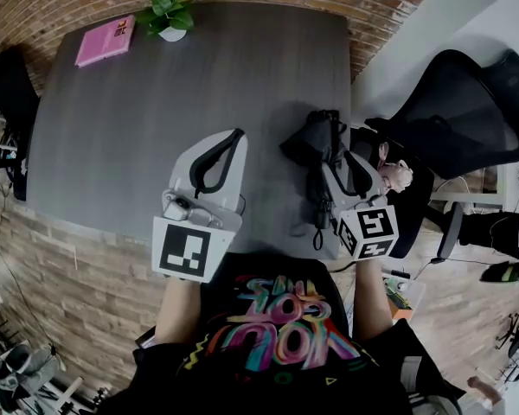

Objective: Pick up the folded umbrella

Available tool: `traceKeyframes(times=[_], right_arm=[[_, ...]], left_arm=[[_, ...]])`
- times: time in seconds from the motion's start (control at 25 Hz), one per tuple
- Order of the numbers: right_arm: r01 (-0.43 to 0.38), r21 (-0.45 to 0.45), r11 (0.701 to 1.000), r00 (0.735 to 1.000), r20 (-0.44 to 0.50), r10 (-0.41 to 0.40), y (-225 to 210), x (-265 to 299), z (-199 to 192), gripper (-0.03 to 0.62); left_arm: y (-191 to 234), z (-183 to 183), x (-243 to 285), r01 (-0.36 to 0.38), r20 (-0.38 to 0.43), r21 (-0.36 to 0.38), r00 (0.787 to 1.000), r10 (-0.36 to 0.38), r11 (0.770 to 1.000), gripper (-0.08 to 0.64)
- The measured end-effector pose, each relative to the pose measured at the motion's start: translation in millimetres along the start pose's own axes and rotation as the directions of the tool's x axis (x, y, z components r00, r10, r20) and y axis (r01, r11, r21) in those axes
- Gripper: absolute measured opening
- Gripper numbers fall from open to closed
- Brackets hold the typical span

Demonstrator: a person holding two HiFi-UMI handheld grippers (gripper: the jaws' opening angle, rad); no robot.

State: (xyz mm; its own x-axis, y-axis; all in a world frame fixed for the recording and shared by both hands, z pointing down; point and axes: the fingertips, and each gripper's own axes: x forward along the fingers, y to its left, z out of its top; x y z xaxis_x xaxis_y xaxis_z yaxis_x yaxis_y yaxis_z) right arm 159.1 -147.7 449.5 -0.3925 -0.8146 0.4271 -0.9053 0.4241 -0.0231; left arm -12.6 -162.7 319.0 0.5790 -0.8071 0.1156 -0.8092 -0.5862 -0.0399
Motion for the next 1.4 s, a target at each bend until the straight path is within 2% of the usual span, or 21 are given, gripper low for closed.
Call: traceKeyframes(times=[0.28, 0.56, 0.76, 1.04, 1.2, 1.4], right_arm=[[0.009, 0.003, 1.000, 0.990, -0.140, -0.009, -4, 26, -55, 0.266], [-0.006, -0.002, 1.000, 0.969, -0.245, 0.006, -11, 45, -95, 0.315], [-0.004, 0.004, 1.000, 0.959, -0.283, 0.005, -14, 59, -107, 0.330], [0.039, 0.015, 0.999, 0.935, -0.352, -0.031, -30, 68, -122, 0.334], [0.024, 0.062, 0.998, 0.917, -0.398, 0.003, -33, 79, -130, 0.379], [-0.008, 0.104, 0.995, 0.887, -0.458, 0.055, -30, 90, -139, 0.393]], left_arm=[[1, -6, 2, -0.006, -0.018, -0.003, 1.000, 0.006, 1.000, 0.002], [4, -14, 2, -0.024, -0.043, -0.002, 0.999, 0.023, 1.000, 0.002], [7, -20, 2, -0.029, -0.059, -0.003, 0.998, 0.029, 1.000, 0.002], [11, -25, 2, -0.044, -0.071, -0.008, 0.997, 0.044, 0.999, 0.002], [15, -26, 2, -0.055, -0.072, -0.013, 0.996, 0.053, 0.998, 0.002], [22, -28, 3, -0.064, -0.079, -0.016, 0.995, 0.063, 0.998, 0.002]])
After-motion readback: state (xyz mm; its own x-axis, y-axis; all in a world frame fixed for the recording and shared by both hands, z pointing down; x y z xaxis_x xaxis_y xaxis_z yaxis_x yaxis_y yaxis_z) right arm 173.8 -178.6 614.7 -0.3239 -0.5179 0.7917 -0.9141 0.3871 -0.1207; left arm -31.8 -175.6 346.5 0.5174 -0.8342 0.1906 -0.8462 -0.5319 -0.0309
